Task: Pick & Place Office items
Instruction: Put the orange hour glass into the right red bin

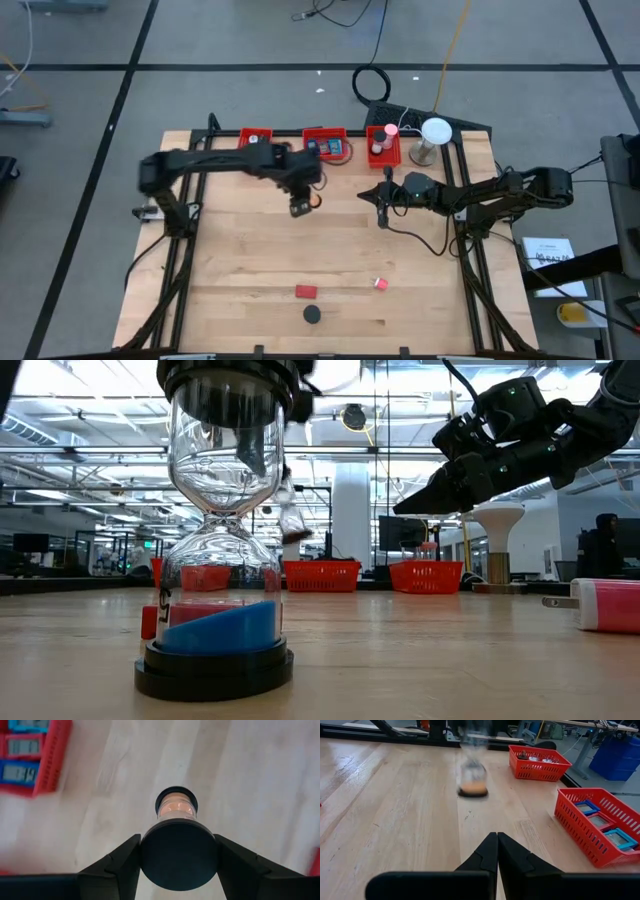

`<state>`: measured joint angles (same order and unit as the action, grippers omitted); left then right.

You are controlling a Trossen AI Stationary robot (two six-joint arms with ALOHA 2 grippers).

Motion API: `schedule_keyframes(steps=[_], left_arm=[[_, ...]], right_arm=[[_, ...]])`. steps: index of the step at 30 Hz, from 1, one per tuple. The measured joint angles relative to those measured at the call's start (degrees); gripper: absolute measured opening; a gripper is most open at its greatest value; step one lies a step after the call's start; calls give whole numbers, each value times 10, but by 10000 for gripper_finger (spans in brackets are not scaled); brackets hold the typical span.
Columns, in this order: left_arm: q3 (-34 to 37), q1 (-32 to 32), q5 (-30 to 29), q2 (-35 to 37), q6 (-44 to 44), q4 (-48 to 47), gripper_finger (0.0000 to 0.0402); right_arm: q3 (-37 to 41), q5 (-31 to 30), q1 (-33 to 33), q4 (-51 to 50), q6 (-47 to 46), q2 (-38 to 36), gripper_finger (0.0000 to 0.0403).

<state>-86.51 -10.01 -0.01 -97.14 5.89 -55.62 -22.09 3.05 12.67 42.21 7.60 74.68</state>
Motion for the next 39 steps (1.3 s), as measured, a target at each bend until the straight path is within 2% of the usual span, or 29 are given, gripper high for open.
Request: schedule_keyframes(steps=[7, 13, 23, 25, 29, 32, 36, 39], left_arm=[[-61, -25, 0, -135, -124, 3, 212], [-83, -31, 0, -182, -159, 37, 212], [-88, -31, -5, -189, -151, 55, 213], [-87, -31, -13, -190, -145, 58, 231], [-83, -32, -21, -195, -146, 61, 301], [-84, -32, -22, -186, -146, 55, 338], [-84, -32, -31, -166, -156, 42, 353], [-77, -34, -31, -131, -167, 33, 342]], right_arm=[[0, 0, 0, -4, 0, 0, 4], [0, 0, 0, -4, 2, 0, 4], [0, 0, 0, -4, 3, 0, 4], [0, 0, 0, -4, 4, 0, 4], [0, 0, 0, -4, 4, 0, 4], [0, 0, 0, -4, 4, 0, 4], [0, 0, 0, -4, 4, 0, 4], [0, 0, 0, -4, -5, 0, 4]])
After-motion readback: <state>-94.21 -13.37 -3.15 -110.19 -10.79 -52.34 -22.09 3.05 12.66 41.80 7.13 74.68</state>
